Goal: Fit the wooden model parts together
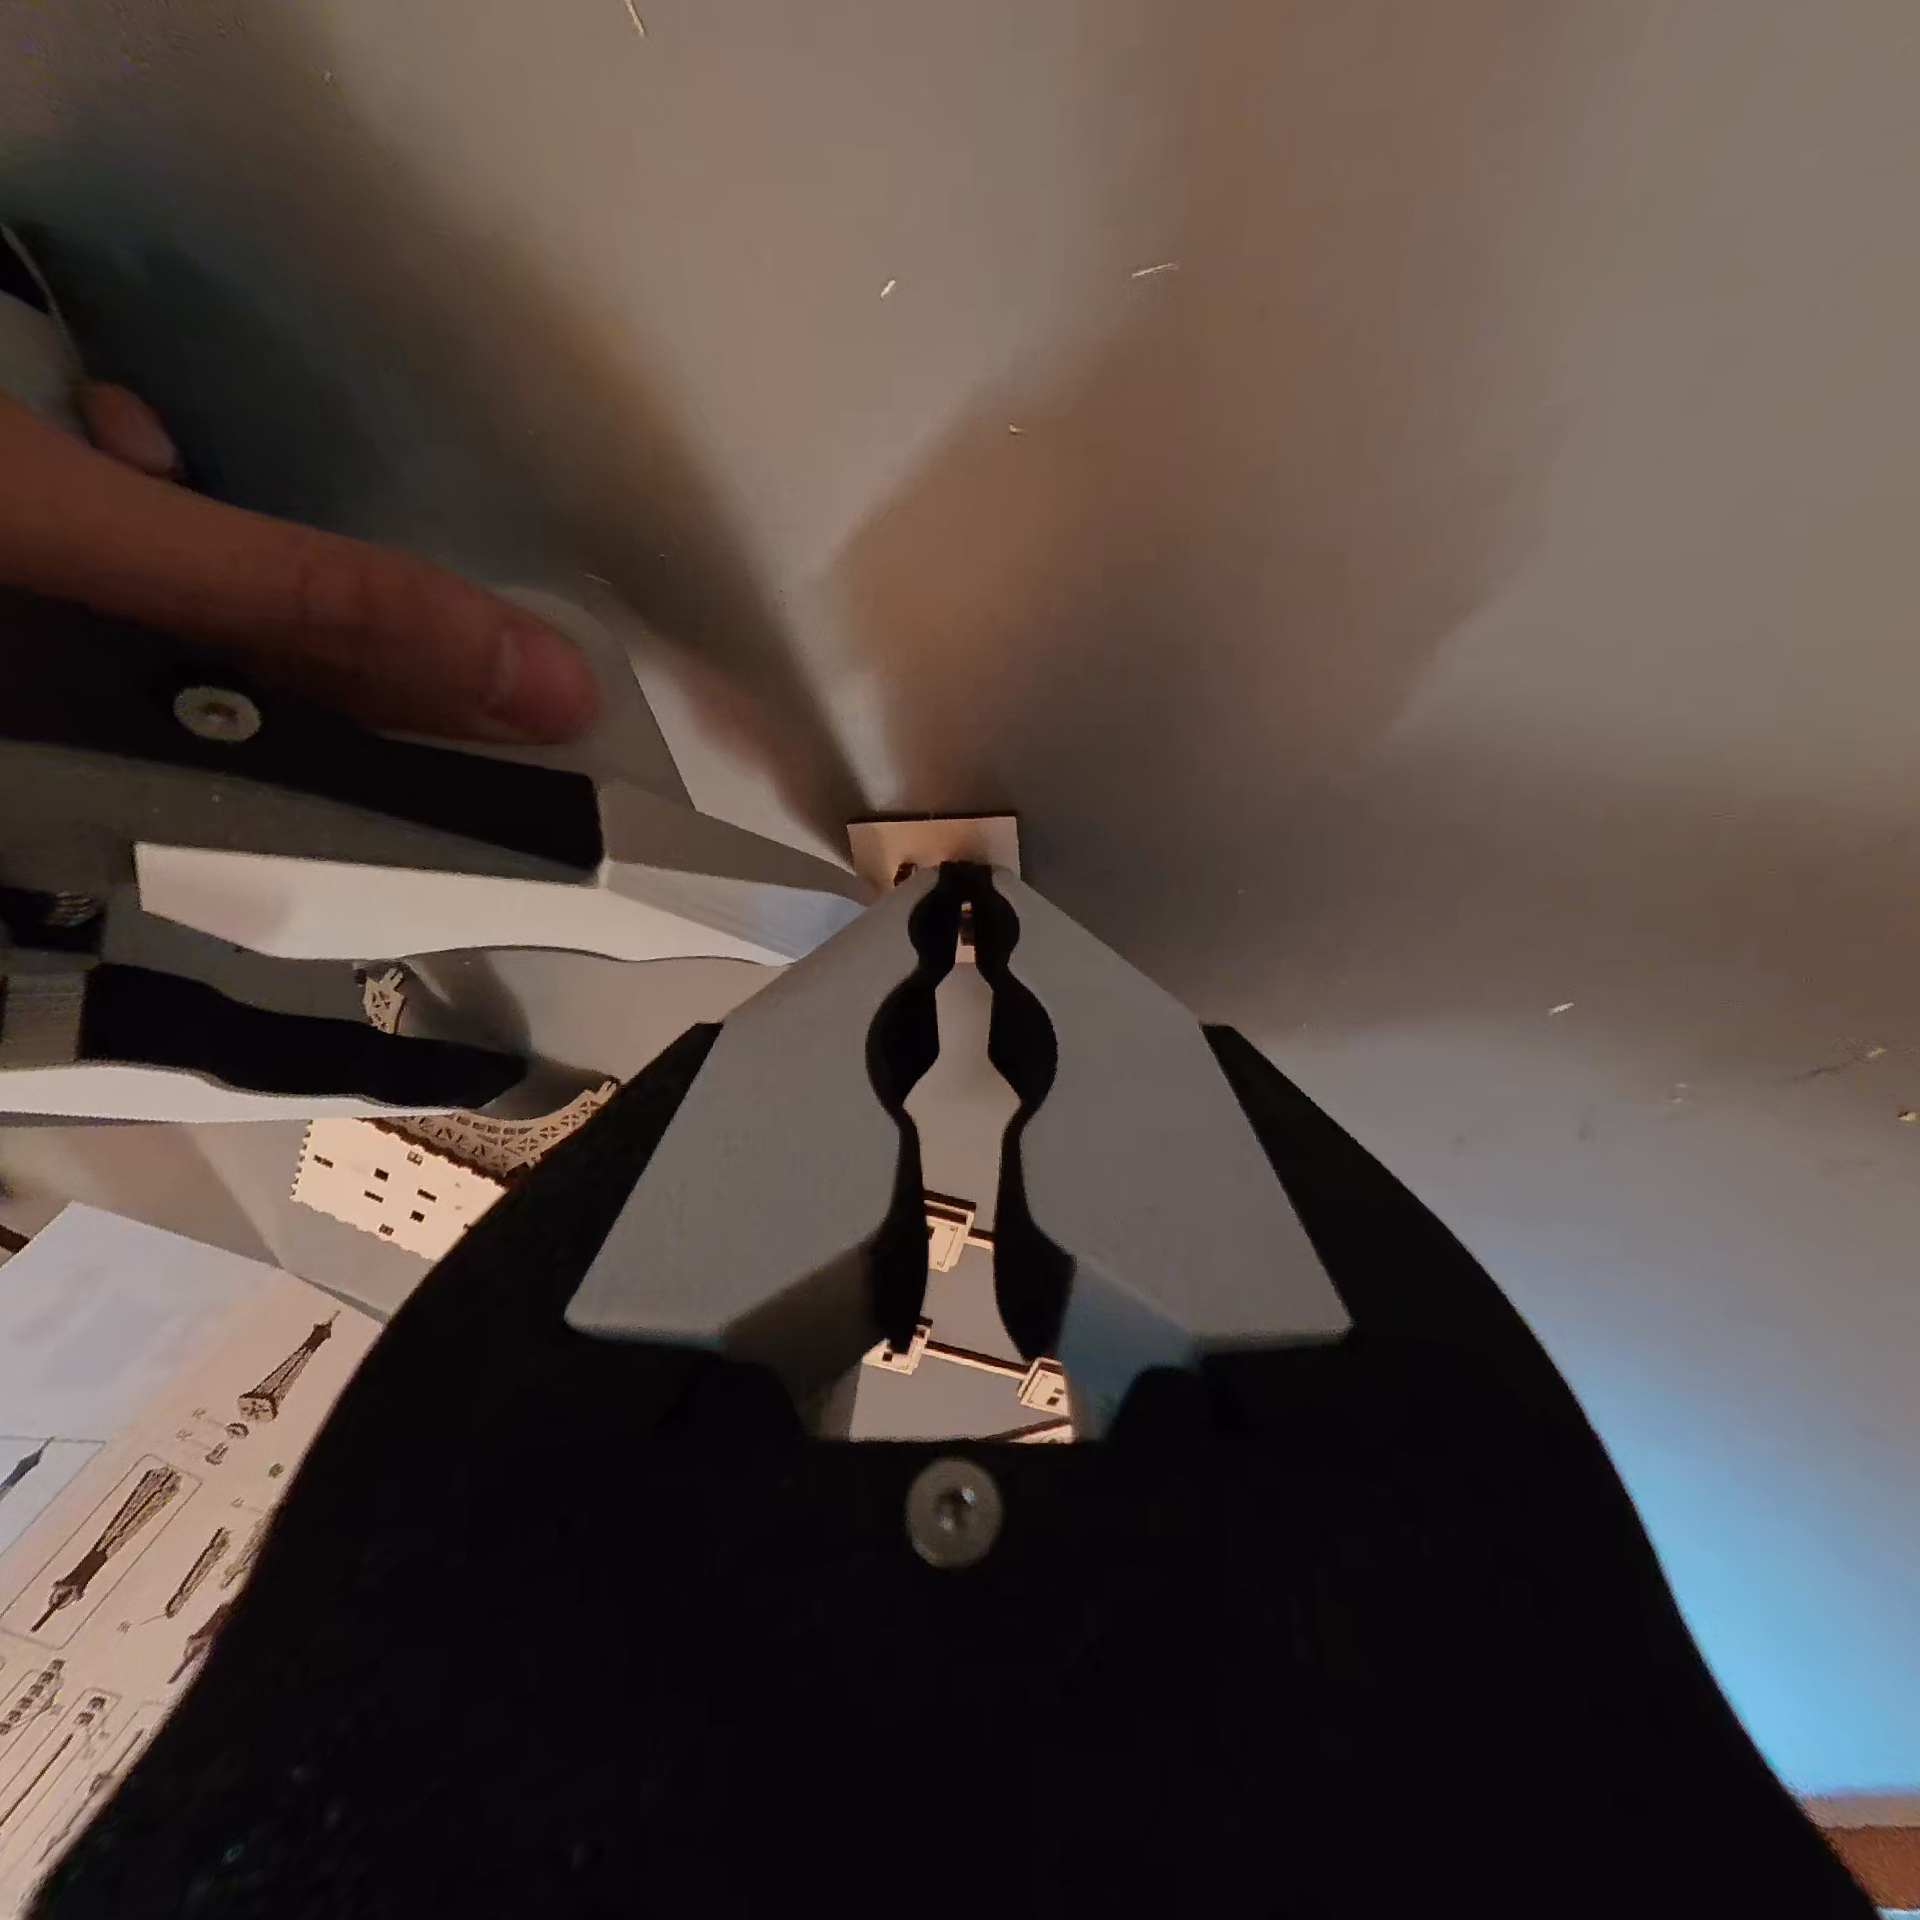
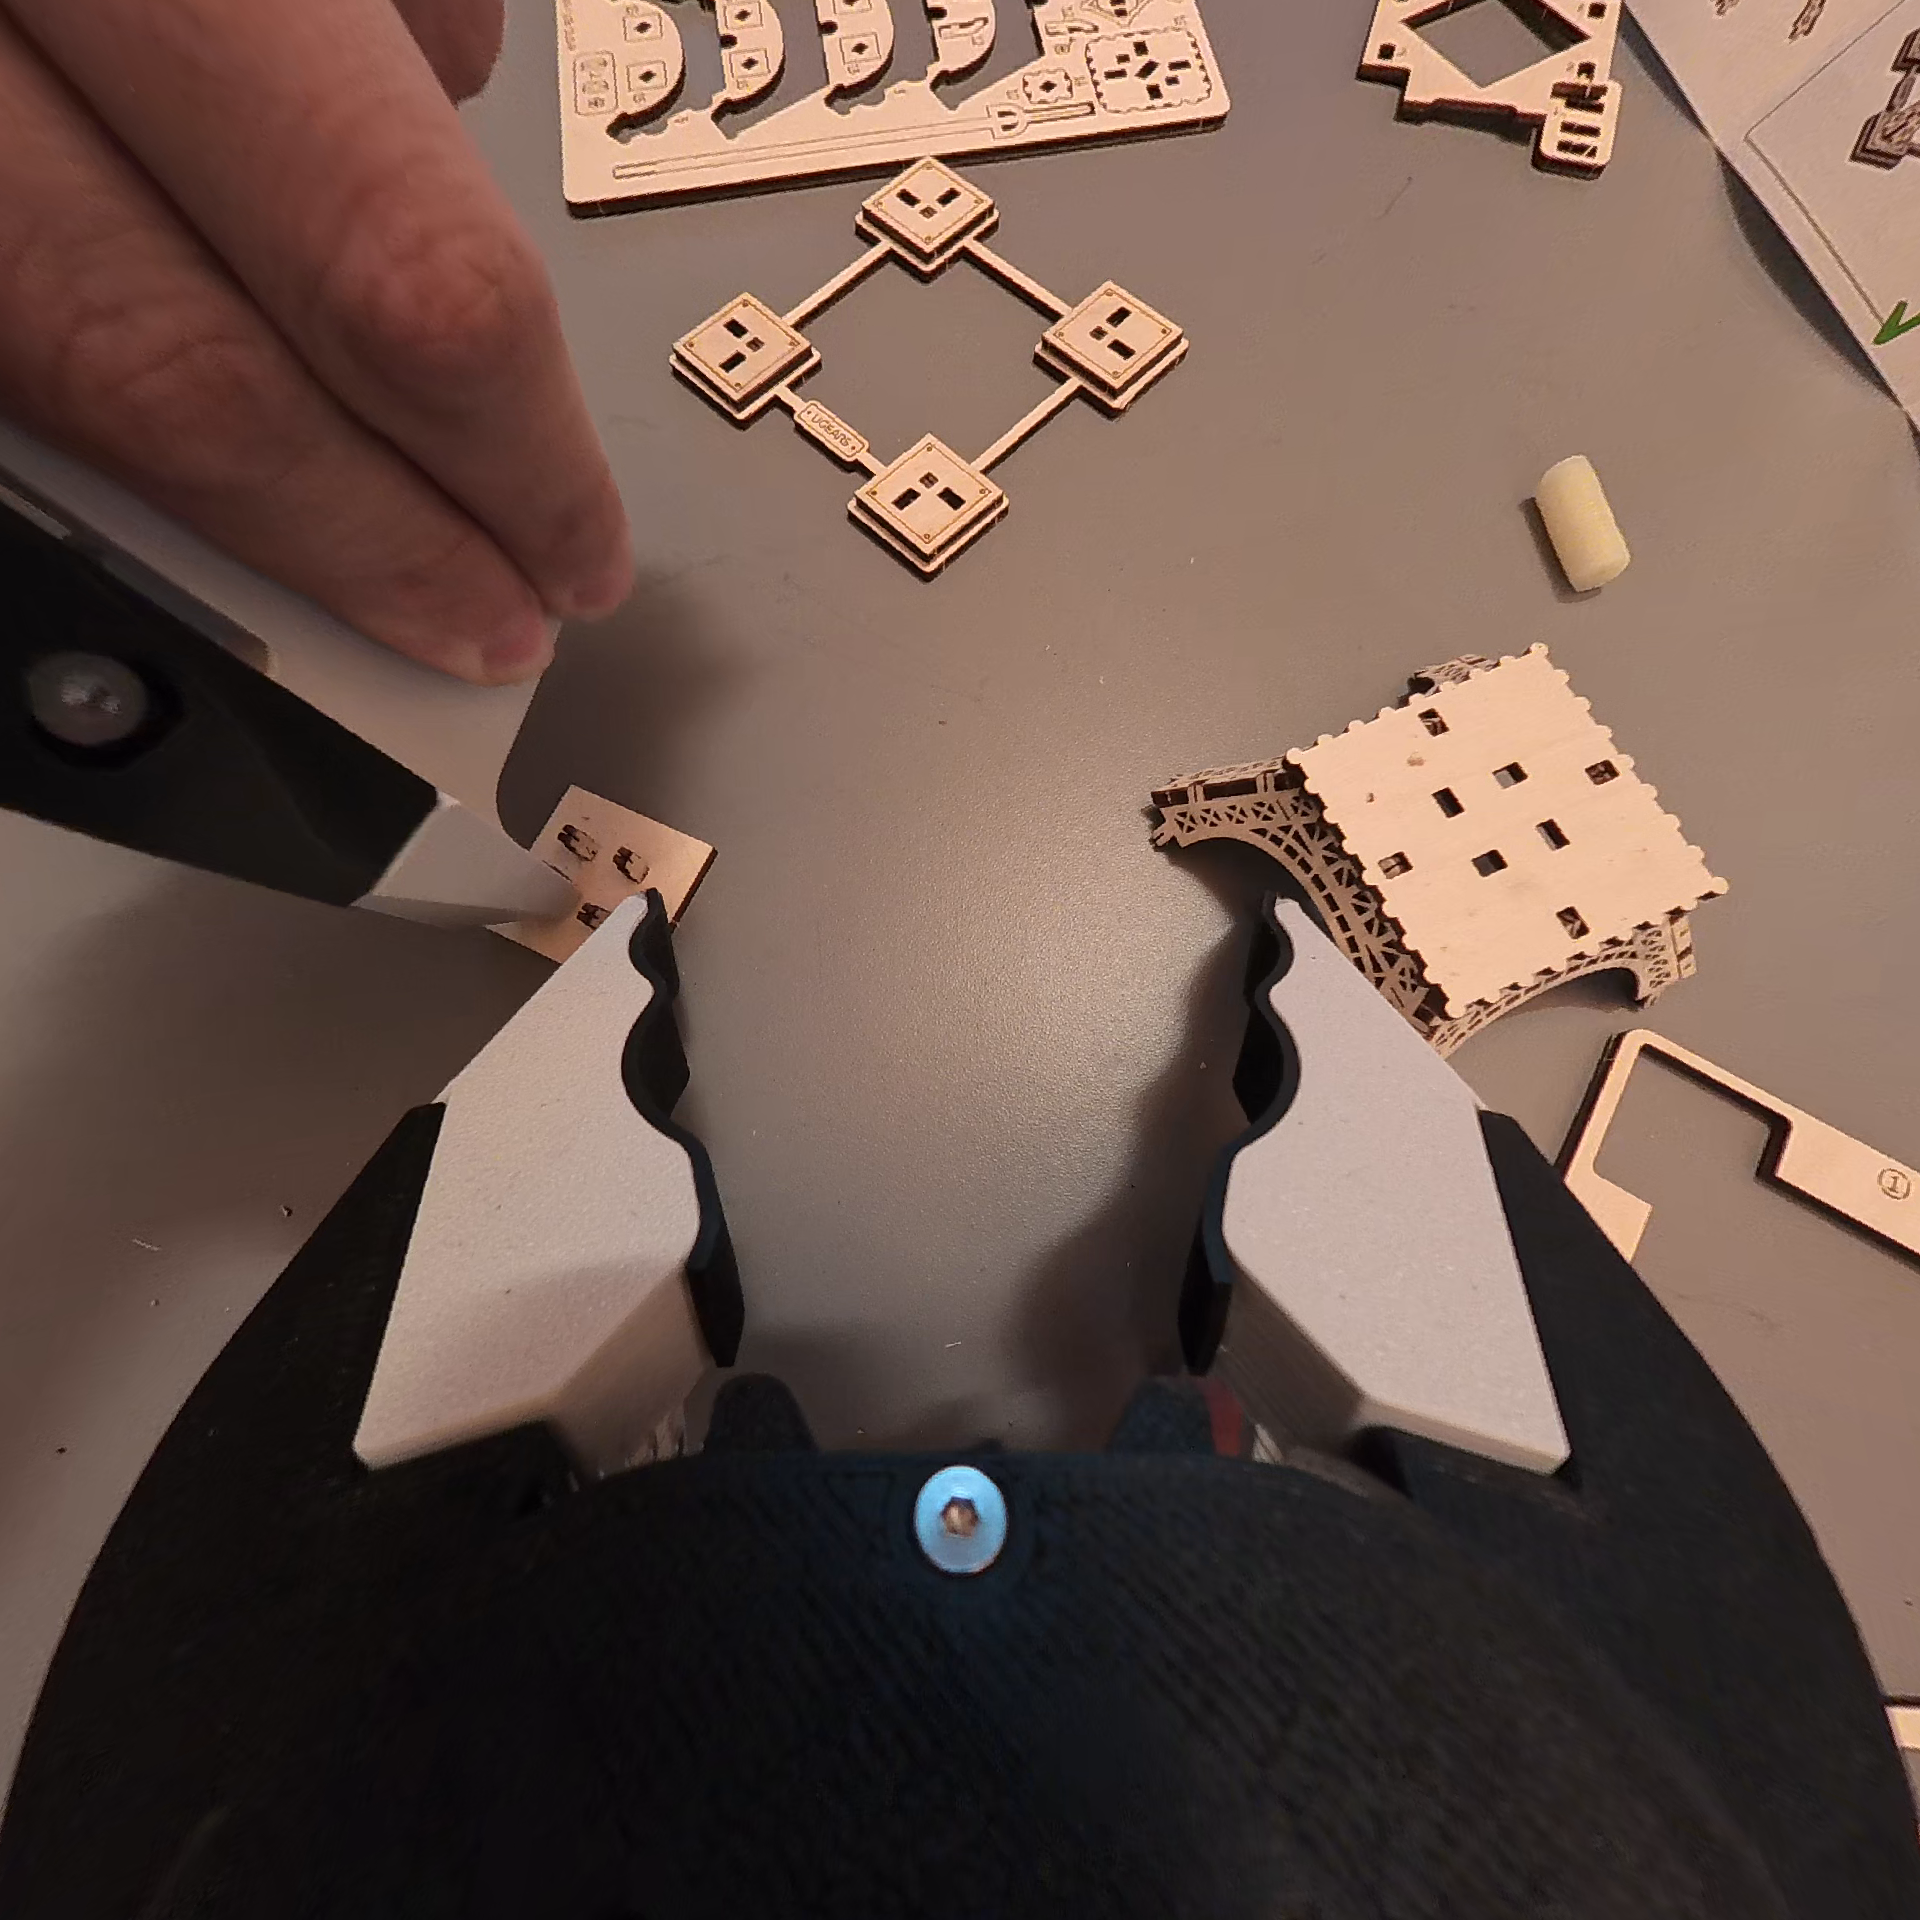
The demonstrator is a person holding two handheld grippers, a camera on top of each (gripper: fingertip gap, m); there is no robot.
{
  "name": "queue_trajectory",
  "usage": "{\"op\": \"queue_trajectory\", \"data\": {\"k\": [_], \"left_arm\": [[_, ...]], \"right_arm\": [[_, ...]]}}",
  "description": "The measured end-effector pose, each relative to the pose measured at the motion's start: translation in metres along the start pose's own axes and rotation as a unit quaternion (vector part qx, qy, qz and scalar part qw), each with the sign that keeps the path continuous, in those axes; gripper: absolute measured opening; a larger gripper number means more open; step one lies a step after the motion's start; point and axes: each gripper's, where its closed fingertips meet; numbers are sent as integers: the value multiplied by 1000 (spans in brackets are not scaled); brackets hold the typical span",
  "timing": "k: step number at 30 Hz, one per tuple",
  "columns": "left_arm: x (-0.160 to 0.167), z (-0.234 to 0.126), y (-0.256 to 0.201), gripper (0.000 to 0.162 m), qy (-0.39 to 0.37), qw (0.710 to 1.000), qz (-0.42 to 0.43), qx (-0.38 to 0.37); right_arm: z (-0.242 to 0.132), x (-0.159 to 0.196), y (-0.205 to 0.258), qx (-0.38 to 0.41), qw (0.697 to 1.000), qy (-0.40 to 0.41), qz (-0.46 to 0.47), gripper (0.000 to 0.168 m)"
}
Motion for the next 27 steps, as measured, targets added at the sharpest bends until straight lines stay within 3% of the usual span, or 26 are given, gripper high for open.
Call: {"op": "queue_trajectory", "data": {"k": [11, 16, 27], "left_arm": [[6, -7, 3, 2, -24, 998, -24, -45], [-2, -20, 1, 4, -86, 994, -59, -19], [3, -5, 3, 1, -53, 998, -39, -8]], "right_arm": [[0, 0, 0, 0, 1000, 0, 0, 108], [0, 0, 0, 0, 1000, 0, 0, 108], [0, 0, 1, 0, 1000, 0, 0, 108]]}}
Point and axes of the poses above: each gripper's, where its closed fingertips meet, z out along the fingers, x out of its underside, y = z × x across the jaws, and after that the axes turned 14 degrees about y, right-handed
